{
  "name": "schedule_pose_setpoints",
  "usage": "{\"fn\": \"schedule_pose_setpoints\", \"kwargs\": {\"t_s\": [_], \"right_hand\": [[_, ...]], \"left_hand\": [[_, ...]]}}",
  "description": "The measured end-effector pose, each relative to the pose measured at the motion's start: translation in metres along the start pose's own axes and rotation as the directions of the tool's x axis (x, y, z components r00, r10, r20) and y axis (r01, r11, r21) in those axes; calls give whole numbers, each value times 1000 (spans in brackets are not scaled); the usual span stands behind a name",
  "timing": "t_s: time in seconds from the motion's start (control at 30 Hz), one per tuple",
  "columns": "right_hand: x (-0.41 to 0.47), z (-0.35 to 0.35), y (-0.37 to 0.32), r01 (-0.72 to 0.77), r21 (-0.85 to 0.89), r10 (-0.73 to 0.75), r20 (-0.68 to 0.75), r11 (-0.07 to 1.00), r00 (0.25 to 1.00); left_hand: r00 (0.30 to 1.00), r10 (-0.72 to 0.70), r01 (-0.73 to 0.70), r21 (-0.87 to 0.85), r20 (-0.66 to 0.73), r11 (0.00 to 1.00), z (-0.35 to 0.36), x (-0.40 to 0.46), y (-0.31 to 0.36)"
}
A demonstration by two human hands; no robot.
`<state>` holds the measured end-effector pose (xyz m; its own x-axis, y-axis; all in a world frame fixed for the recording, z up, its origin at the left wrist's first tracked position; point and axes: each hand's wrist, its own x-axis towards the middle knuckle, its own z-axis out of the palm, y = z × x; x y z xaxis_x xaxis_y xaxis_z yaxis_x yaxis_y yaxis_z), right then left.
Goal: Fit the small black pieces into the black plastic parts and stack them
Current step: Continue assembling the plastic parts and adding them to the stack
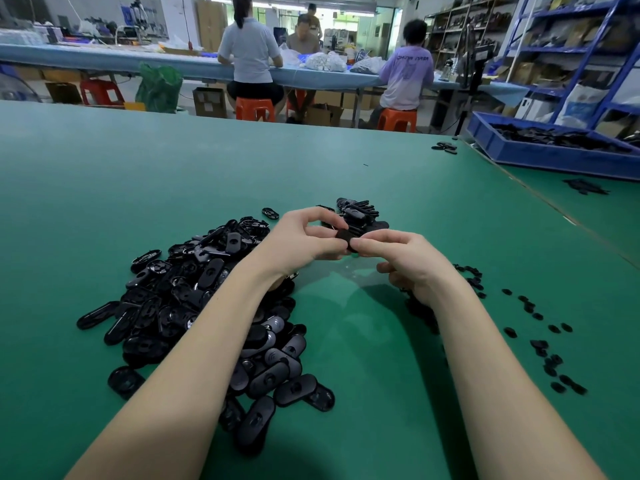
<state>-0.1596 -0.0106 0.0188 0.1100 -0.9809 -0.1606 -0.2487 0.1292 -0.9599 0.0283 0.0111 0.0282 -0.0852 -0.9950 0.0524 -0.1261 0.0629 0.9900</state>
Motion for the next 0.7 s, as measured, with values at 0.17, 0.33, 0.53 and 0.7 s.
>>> {"fn": "schedule_pose_setpoints", "kwargs": {"t_s": [0.17, 0.33, 0.53, 0.7], "right_hand": [[1, 6, -1, 51, -27, -51, 20, 998, 999], [3, 7, -4, 87, -57, -88, -3, 995, 996], [6, 11, -2, 130, -136, -139, -61, 982, 988], [7, 11, 2, 148, -146, -161, -75, 978, 984]], "left_hand": [[997, -64, 62, -72, -36, 996, 0, 2, -4], [996, -76, 73, -56, -47, 996, -1, 2, -5], [995, -67, 68, 14, -79, 998, 5, 3, -7], [995, -69, 72, 36, -75, 997, 7, 5, -10]]}}
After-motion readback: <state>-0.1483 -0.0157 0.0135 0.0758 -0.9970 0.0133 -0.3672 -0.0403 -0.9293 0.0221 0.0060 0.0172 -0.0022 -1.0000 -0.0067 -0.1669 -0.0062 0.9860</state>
